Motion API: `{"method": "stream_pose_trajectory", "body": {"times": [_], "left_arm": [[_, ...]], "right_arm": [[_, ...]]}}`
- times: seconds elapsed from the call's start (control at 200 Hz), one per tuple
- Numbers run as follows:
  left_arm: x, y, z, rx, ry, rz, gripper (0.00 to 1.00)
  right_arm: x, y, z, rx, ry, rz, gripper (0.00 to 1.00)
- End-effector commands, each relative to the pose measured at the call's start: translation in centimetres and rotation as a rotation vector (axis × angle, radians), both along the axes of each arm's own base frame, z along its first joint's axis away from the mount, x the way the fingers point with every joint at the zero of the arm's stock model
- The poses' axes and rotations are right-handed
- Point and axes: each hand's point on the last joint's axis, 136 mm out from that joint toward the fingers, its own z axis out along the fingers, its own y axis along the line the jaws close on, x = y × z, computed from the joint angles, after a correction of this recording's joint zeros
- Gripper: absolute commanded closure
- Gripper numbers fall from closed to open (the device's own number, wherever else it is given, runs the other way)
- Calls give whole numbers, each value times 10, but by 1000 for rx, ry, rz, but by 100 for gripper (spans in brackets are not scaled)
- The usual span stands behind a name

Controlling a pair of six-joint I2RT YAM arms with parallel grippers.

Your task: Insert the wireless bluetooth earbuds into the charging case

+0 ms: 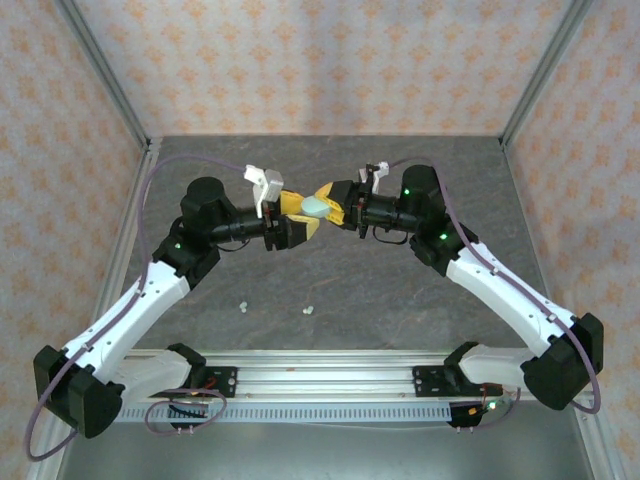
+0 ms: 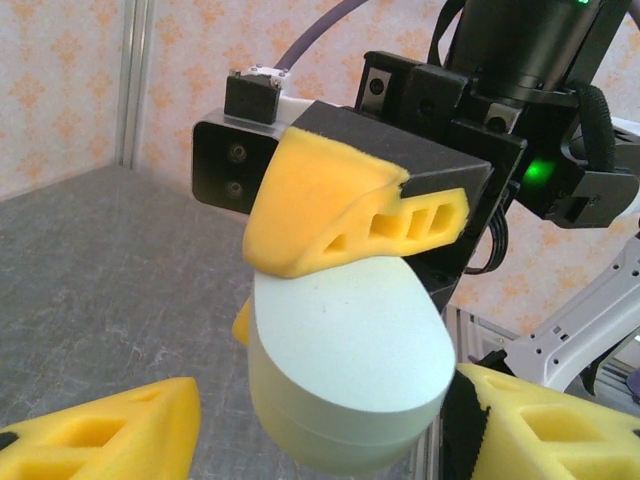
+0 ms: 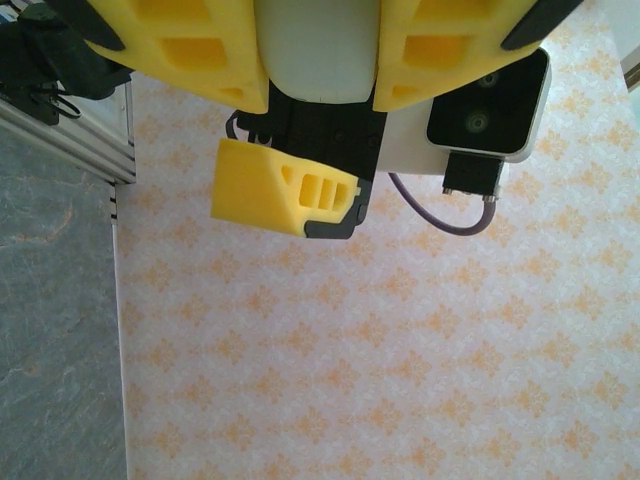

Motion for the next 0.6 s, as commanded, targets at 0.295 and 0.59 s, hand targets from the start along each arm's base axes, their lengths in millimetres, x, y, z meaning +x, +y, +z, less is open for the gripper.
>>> {"method": "stream_pose_trajectory", "body": {"times": [0.295,0.59], "left_arm": [[-5,-11,23,-22,-79,-71,42],[-4,-16,26,-32,-83,-79,44]], "right_arm": [[-10,-1,31,70,-48,32,90],[-11,-1,31,76,-45,34,90]]}}
